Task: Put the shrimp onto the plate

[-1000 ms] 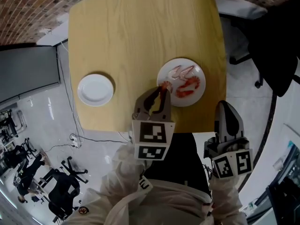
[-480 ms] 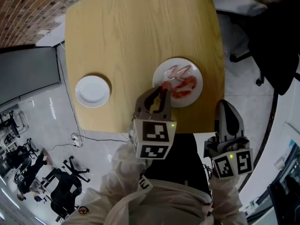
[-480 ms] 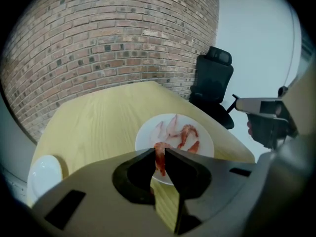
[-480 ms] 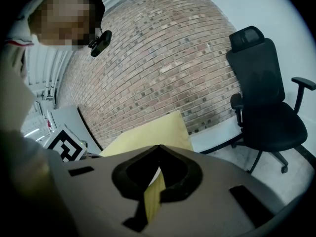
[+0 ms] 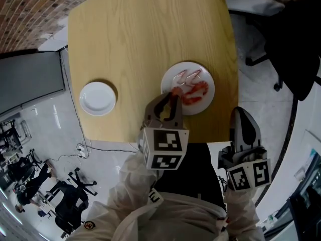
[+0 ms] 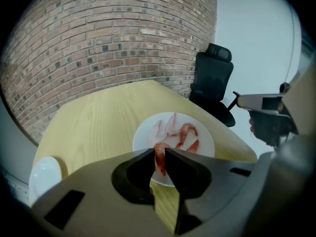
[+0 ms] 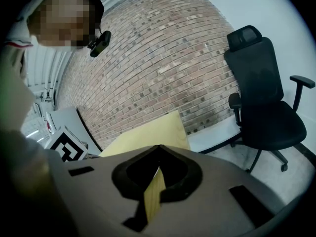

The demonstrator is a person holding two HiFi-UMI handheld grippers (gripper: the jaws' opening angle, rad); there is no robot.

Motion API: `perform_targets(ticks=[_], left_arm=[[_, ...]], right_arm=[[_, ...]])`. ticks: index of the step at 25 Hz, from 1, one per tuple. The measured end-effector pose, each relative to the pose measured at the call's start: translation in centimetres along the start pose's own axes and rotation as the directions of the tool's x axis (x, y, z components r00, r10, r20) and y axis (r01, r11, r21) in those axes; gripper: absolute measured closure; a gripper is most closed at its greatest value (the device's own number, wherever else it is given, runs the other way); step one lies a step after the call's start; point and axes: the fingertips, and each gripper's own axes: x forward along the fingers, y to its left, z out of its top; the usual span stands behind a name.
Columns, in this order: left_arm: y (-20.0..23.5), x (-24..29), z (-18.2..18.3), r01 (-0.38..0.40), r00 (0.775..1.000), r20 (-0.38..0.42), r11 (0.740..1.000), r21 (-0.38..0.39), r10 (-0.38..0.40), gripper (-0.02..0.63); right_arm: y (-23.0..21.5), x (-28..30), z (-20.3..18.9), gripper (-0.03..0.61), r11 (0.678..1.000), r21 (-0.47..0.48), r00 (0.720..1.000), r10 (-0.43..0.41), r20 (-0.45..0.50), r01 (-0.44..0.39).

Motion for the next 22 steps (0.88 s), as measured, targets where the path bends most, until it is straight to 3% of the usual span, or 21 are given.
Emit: perform_targets(ticks=[22], left_arm=[[0.7, -1.2, 0.2, -0.006, 0.998, 0.056, 1.0, -0.011, 0.006, 0.549]], right_arm=[[1.0, -0.9, -0.4, 0.554, 1.0, -0.017, 1.0, -0.01, 0.005, 0.01]])
